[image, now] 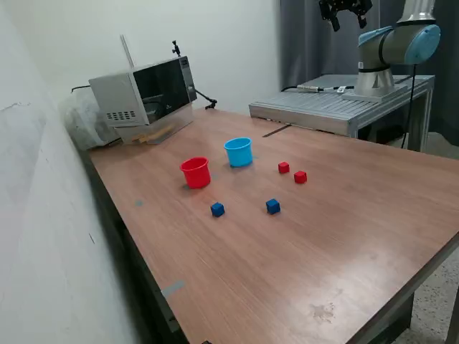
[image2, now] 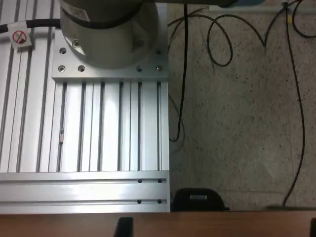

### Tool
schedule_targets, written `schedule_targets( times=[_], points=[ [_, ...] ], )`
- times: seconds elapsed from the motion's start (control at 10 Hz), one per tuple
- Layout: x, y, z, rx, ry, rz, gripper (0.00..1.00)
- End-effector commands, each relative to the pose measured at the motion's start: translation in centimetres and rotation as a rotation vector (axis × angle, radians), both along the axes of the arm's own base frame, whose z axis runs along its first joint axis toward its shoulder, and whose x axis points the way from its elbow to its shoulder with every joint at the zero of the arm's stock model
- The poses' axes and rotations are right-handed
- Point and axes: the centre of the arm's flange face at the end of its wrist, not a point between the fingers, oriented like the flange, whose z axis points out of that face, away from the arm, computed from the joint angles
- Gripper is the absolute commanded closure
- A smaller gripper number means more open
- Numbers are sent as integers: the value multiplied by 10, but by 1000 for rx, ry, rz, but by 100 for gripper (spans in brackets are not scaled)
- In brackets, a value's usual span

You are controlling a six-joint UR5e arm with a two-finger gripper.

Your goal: Place red objects in the red bin, and blue objects in the blue bin.

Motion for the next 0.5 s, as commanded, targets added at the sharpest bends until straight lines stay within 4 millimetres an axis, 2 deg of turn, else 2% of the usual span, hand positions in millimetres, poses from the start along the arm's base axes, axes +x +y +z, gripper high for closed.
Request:
schedule_targets(
  times=[0.0,0.1,0.4],
  points=[
    [-13,0,0,3,74,-1,0],
    [-27,2,-4,4,135,-3,0],
    [-89,14,-19,19,296,-19,0]
  ],
)
